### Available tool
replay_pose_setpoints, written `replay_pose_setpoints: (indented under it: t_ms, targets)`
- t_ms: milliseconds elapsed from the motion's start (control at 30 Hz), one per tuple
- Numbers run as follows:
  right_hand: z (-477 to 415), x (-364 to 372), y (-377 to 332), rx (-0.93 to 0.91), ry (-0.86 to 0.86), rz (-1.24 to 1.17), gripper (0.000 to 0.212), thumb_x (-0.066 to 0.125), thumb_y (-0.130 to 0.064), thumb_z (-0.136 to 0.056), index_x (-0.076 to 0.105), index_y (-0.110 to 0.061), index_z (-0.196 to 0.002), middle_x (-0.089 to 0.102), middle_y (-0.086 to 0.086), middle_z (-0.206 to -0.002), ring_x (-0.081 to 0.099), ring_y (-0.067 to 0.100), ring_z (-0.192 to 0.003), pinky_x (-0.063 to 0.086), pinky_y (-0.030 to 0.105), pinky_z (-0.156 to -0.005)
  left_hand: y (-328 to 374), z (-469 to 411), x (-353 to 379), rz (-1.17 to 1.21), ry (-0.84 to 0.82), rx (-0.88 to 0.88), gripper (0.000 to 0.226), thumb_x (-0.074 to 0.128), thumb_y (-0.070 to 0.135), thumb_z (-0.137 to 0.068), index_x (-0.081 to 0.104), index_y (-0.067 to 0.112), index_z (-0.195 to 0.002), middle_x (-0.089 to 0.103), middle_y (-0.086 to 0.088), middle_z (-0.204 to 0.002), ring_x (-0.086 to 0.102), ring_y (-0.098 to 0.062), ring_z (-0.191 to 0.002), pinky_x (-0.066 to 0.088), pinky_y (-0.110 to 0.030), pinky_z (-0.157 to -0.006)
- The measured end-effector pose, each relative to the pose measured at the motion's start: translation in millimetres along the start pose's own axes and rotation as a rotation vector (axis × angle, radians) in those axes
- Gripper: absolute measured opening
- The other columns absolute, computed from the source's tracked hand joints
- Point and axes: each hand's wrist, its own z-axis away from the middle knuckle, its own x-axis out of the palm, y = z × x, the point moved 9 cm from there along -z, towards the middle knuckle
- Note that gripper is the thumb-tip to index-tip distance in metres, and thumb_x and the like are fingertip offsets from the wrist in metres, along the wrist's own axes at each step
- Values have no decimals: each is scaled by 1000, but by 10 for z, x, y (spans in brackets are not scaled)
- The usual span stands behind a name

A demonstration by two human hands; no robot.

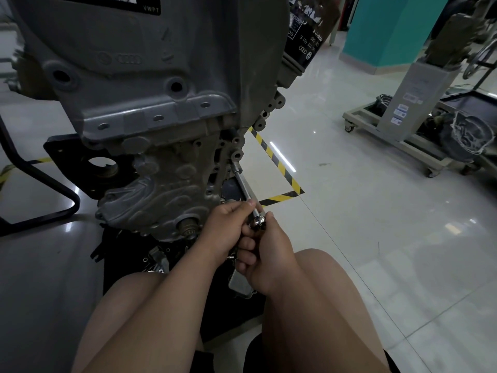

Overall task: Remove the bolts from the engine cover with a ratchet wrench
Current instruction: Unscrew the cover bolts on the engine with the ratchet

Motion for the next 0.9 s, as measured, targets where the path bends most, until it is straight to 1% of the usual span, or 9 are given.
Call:
replay_pose_setpoints:
  t_ms: [200, 400, 500, 600, 633, 733, 800, 867, 900]
  targets:
    - [-13, 5, -4, -8, -7, 12, 61, 33, -64, -96, 51, -17, -63, 36, -2, -43, 27, 12, -31, 28, 16, -39, -42, -21, -31, 7, 57, 7, 27, 60, 39, -91, 68, 14, -82, 43, 2, -43, 38, -13, -30, 33, -14, -39]
    - [-35, -89, -144, -199, 98, 207, 53, 43, -56, -97, 61, -17, -67, 43, -2, -45, 36, 12, -33, 35, 21, -44, -27, -35, -45, -22, 70, 43, 33, 62, 38, -90, 67, 7, -81, 47, -2, -48, 42, -18, -36, 36, -20, -39]
    - [10, -132, -260, -374, 166, 323, 49, 48, -49, -97, 60, -12, -67, 49, -2, -46, 44, 11, -37, 38, 20, -42, 17, -50, -48, -16, 84, 85, 33, 64, 36, -89, 68, 4, -79, 56, -7, -54, 49, -19, -44, 40, -25, -46]
    - [98, -133, -364, -549, 192, 375, 38, 56, -40, -96, 57, -16, -66, 54, -9, -49, 50, 5, -45, 42, 22, -49, 41, -55, -25, 22, 65, 91, 26, 67, 40, -81, 76, 15, -77, 66, -7, -69, 56, -20, -65, 45, -31, -63]
    - [121, -125, -392, -591, 196, 394, 34, 58, -38, -95, 58, -17, -68, 56, -10, -50, 52, 4, -47, 42, 22, -50, 45, -53, -20, 31, 59, 87, 26, 67, 41, -79, 77, 17, -76, 68, -6, -71, 56, -19, -67, 45, -31, -65]
    - [171, -121, -458, -667, 230, 433, 22, 68, -28, -89, 58, -16, -73, 58, -7, -58, 54, 10, -56, 46, 26, -55, 54, -51, -12, 40, 47, 77, 25, 66, 40, -81, 77, 18, -74, 67, -6, -71, 58, -21, -69, 47, -30, -65]
    - [191, -111, -493, -702, 238, 427, 16, 73, -20, -85, 60, -18, -76, 57, -6, -61, 54, 12, -59, 48, 28, -58, 63, -44, -11, 50, 51, 57, 27, 69, 44, -74, 76, 17, -74, 66, -12, -76, 56, -25, -73, 45, -37, -71]
    - [195, -100, -498, -710, 230, 419, 15, 74, -17, -83, 61, -19, -78, 56, -9, -60, 53, 10, -58, 47, 26, -57, 73, -31, -1, 68, 53, 44, 30, 71, 46, -67, 76, 17, -73, 64, -16, -79, 54, -28, -77, 43, -42, -75]
    - [195, -102, -496, -709, 228, 417, 15, 74, -18, -84, 61, -19, -77, 55, -10, -58, 52, 10, -57, 46, 24, -56, 82, -24, 0, 69, 52, 50, 32, 72, 47, -65, 76, 17, -73, 64, -17, -80, 54, -28, -77, 43, -41, -75]
